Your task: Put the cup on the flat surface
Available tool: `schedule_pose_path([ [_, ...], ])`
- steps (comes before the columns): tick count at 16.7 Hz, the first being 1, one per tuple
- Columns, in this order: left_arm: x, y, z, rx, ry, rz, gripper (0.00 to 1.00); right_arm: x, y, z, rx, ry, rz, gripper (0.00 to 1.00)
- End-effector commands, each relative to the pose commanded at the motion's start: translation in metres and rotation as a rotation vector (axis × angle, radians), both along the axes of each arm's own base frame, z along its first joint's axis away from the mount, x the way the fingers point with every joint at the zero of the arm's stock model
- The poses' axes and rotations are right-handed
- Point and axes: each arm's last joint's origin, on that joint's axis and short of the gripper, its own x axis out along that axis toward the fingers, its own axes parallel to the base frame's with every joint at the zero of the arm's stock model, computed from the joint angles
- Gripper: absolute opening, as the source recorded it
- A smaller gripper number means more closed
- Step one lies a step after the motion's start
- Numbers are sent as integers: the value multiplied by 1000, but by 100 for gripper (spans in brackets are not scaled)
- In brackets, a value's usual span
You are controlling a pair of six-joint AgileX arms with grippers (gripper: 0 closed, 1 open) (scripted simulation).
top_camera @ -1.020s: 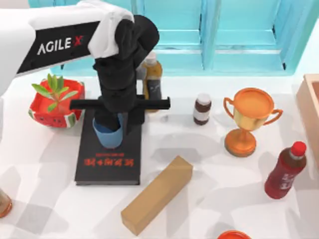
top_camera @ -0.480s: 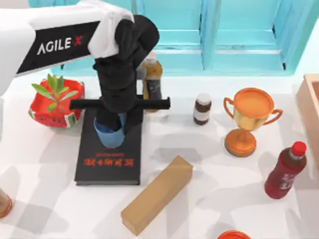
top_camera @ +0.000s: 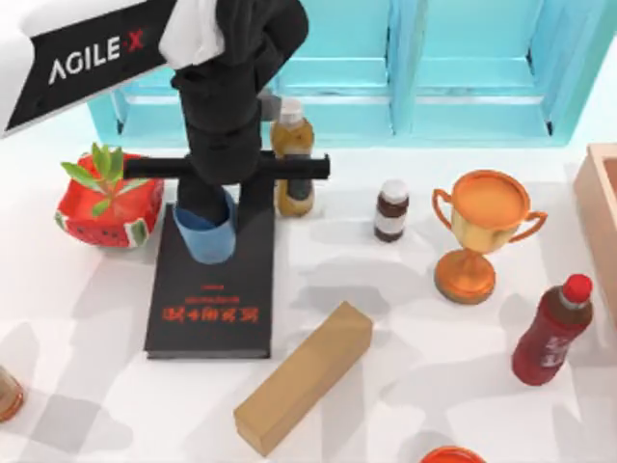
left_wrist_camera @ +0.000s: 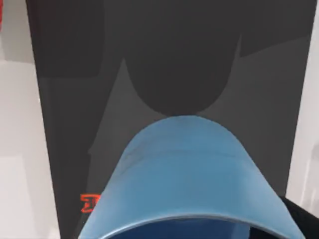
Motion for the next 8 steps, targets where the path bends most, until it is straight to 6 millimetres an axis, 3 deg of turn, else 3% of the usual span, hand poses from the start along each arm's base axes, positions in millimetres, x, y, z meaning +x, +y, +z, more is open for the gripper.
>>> schedule_pose_path([
  [5,0,1,0,1,0,-2,0,0,0,0,0,0,0,100],
  [8,-7,19,14,17,7,-30,0,0,0,0,0,0,0,100],
])
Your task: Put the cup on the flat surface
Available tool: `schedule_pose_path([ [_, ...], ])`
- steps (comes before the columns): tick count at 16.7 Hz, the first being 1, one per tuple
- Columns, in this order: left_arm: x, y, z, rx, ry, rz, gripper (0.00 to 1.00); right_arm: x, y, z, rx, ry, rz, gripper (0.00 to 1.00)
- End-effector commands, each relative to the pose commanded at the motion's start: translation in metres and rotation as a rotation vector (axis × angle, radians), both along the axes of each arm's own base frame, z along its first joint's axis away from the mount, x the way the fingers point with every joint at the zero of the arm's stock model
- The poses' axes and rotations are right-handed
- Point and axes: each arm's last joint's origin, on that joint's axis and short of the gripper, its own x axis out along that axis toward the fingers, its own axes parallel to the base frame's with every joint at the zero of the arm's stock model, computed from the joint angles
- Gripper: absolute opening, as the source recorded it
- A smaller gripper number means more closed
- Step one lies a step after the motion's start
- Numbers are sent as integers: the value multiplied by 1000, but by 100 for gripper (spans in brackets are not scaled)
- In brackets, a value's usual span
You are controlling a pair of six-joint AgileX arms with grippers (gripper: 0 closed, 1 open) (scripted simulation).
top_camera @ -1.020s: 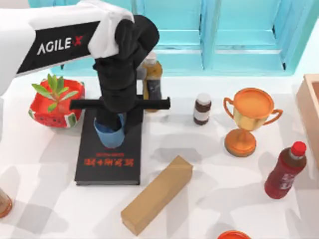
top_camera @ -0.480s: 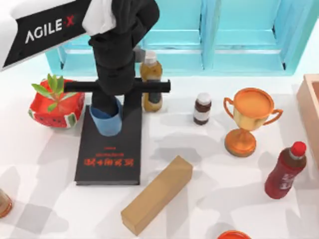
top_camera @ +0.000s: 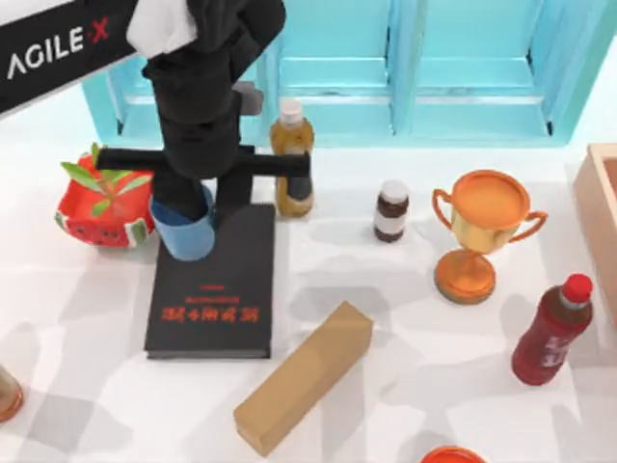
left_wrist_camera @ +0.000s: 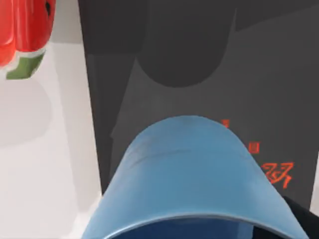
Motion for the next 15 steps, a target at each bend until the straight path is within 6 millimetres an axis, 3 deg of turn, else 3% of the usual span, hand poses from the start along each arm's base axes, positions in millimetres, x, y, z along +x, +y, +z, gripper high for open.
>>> schedule_pose_path([
  [6,-18,95,9,58,111,5,0,0,0,0,0,0,0,100],
  [9,-23,135,16,34,69,23,0,0,0,0,0,0,0,100],
  [11,-24,149,24,15,7,30,0,0,0,0,0,0,0,100],
  [15,-24,152,27,10,-11,30,0,0,0,0,0,0,0,100],
])
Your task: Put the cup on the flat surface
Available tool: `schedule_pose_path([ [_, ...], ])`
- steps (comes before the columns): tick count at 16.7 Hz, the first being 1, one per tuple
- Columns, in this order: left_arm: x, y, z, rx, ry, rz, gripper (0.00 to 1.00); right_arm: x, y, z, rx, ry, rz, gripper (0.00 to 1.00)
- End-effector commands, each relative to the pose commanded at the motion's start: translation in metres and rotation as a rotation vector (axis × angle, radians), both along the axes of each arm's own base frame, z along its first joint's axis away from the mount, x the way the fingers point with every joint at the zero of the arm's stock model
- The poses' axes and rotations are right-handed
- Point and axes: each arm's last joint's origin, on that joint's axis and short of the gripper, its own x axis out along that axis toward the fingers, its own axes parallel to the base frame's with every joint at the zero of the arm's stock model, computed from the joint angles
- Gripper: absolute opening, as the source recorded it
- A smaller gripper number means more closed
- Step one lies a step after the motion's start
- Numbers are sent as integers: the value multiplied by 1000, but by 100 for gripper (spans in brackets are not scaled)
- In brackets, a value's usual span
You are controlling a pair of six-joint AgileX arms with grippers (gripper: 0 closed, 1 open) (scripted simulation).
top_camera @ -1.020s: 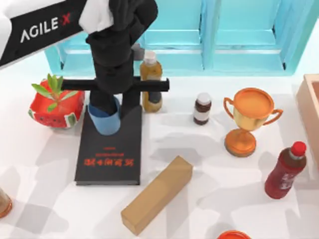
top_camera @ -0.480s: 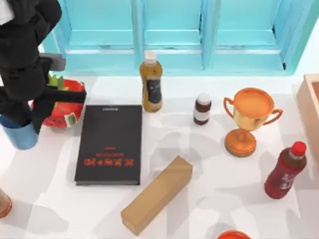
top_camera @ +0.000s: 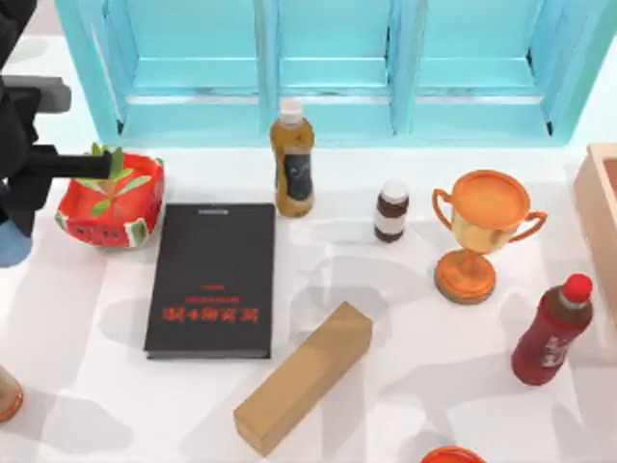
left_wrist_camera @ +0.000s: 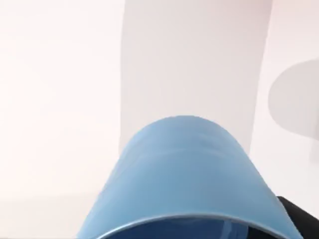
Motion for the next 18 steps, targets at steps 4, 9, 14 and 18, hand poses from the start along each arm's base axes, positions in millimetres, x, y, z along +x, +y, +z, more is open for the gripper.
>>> schedule_pose_path([
  [4,1,2,-12,3,8,-4,0,0,0,0,0,0,0,100],
  [9,1,8,-55,0,-11,-1,0,0,0,0,0,0,0,100],
  [14,0,11,-64,0,0,0,0,0,0,0,0,0,0,100],
  [18,0,11,-64,0,0,0,30,0,0,0,0,0,0,100],
])
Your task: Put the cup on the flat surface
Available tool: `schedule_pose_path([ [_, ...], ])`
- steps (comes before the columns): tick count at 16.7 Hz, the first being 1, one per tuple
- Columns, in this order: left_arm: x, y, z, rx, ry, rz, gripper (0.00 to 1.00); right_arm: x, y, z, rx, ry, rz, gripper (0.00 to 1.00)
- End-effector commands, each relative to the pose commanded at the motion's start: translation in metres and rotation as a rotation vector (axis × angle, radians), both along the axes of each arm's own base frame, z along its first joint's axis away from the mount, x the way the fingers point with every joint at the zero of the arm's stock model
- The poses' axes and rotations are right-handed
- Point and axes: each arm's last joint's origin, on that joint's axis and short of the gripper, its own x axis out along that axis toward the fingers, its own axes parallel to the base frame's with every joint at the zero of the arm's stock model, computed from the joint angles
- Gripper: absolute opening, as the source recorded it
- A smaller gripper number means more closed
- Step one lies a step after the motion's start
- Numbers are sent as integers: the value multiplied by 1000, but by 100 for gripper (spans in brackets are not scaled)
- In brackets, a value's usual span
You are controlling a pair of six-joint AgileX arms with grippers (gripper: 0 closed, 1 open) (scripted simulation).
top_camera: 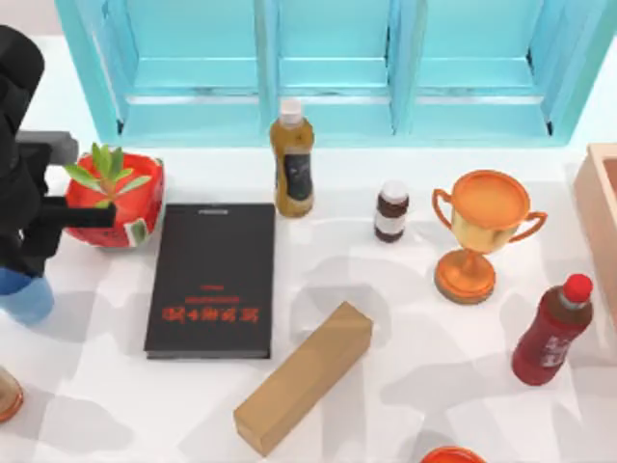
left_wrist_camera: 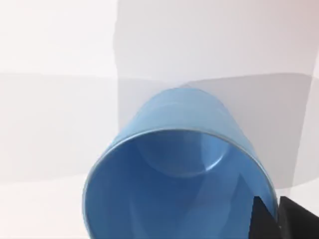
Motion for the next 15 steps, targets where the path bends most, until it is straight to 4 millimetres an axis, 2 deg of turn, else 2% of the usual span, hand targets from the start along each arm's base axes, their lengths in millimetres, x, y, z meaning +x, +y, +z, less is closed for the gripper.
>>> schedule_pose_path([
  [9,0,0,0,0,0,0,98,0,0,0,0,0,0,100],
  [15,0,0,0,0,0,0,100,0,0,0,0,0,0,100],
])
